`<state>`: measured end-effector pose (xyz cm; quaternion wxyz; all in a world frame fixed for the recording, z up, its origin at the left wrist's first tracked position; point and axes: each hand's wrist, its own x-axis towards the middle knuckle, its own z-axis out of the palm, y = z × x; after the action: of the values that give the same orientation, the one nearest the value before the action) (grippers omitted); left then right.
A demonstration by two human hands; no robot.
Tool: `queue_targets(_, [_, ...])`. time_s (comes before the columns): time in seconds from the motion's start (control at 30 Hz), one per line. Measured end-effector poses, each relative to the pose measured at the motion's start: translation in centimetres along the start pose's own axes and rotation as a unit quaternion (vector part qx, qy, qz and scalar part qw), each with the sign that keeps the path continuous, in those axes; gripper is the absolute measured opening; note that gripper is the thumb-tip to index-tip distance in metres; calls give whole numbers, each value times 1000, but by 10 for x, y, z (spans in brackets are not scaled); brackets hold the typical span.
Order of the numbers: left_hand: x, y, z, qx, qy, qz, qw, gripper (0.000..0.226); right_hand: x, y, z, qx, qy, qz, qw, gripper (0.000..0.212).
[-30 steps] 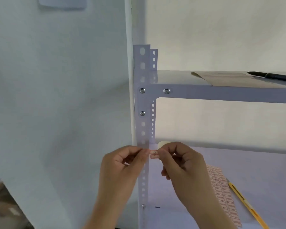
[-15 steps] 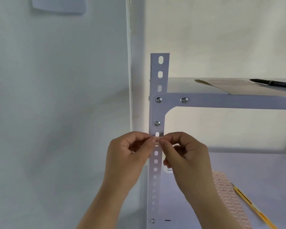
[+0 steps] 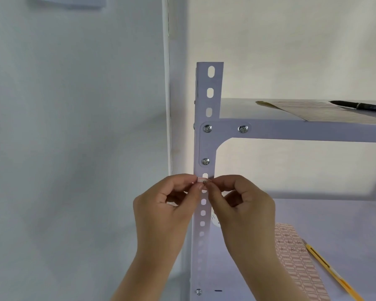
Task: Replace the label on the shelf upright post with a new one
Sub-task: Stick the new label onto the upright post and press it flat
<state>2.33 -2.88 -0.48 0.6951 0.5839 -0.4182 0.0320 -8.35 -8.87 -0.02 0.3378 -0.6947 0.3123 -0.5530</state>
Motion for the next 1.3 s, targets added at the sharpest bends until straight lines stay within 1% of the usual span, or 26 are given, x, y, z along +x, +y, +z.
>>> queue_targets(0.2, [-3,-3,2,23,20,38,999,14,-1,1,3,-34,9,-35,999,14])
queue_targets(0.37, [-4,-3,4,45,29,67,996,13,-1,2,4,-53,23,-65,996,21])
queue_targets(0.43, [-4,-3,4,53,30,80,995,11,-1,4,5,-56,24,-66,996,17])
queue_targets(0.57, [-3,-2,5,113,35,139,983,7,-1,7,8,-68,32,-74,994,8])
queue_targets(0.67, [-2,-3,5,143,38,171,974,7,0,9,10,-88,44,-100,990,8])
queue_targets(0.8, [0,-2,4,158,31,177,971,10,2,11,10,-108,47,-131,984,11])
queue_targets(0.87, [0,-1,4,155,27,168,973,13,3,12,8,-118,47,-138,982,11])
queue_targets(0.93, [0,0,5,146,27,139,979,20,3,13,7,-121,47,-134,983,12])
queue_targets(1.03, [1,2,5,139,26,102,985,37,3,11,7,-110,48,-114,986,15])
queue_targets(1.07, [1,2,5,138,19,90,986,39,2,11,7,-93,47,-95,990,19])
queue_targets(1.13, [4,0,4,127,-5,56,990,34,2,10,6,-41,34,-46,998,29])
queue_targets(1.17, [5,-1,4,112,-22,32,993,30,3,10,5,-30,26,-36,999,30])
queue_targets(1.23, [7,-3,2,82,-58,-10,995,28,3,11,3,-39,7,-44,998,27])
queue_targets(1.3, [9,-4,-1,67,-87,-36,993,29,3,10,2,-31,-12,-40,999,25])
